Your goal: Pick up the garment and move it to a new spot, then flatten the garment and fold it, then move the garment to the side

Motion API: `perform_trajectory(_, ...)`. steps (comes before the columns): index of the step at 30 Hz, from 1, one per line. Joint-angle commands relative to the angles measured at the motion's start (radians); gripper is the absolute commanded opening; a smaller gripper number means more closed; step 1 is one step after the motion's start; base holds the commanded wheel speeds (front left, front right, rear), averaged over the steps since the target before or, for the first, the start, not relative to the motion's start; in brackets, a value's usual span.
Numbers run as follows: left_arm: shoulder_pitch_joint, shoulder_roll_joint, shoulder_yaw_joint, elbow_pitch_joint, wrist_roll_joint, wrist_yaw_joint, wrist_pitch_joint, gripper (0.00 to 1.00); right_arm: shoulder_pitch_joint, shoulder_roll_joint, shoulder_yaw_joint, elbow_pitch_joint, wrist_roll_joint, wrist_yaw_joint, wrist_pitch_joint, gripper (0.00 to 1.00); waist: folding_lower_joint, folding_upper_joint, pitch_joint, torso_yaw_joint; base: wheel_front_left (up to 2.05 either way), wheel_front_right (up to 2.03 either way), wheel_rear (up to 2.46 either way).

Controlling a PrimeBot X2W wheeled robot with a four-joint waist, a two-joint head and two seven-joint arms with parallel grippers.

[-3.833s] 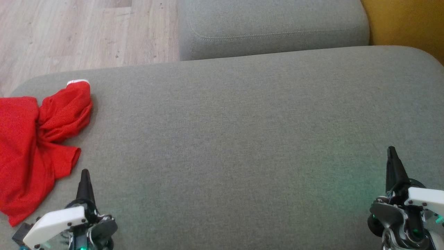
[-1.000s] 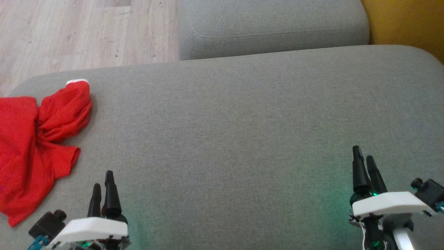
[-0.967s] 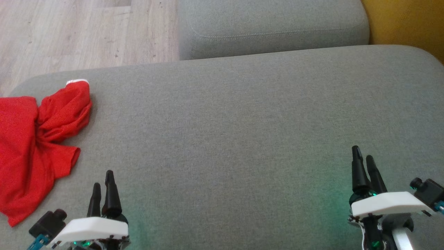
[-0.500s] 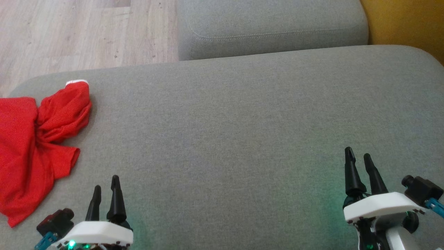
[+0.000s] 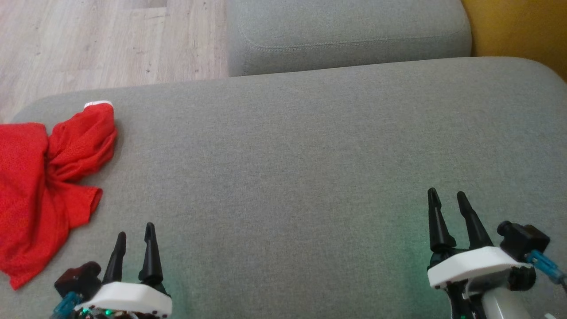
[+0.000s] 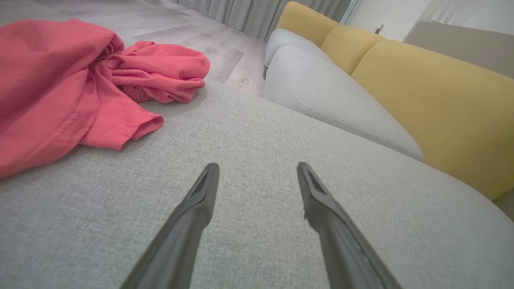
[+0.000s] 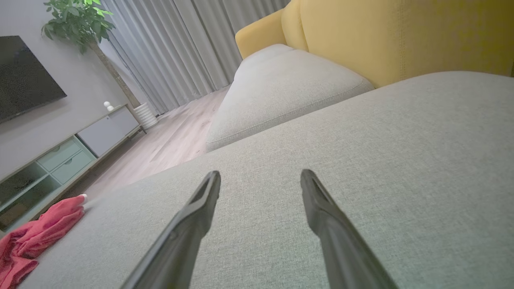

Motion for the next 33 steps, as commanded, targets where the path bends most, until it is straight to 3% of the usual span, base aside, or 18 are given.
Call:
perform_trajectory(1,-0.051,0.021,0.019,-0.022,0.030,0.005,-0.014,1.00,-0.056,-0.015,0.021,-0.028,-0.032,0.006,-0.015,1.00,0.0000,0.0000,0.000,0.000,0.00,0.00,0.00)
perform_trajectory(18,-0.058,0.047,0.014,-0.003,0.227,0.019,-0.064,1.00,-0.052,-0.010,0.044,-0.020,-0.224,0.007,-0.065,1.00,-0.0001,0.0000,0.000,0.001,0.00,0.00,0.00)
perform_trajectory(33,-0.059,0.057,0.017,0.043,0.378,0.024,-0.108,1.00,-0.049,-0.006,0.060,0.026,-0.325,0.008,-0.109,1.00,-0.0001,0.0000,0.001,0.009,0.00,0.00,0.00)
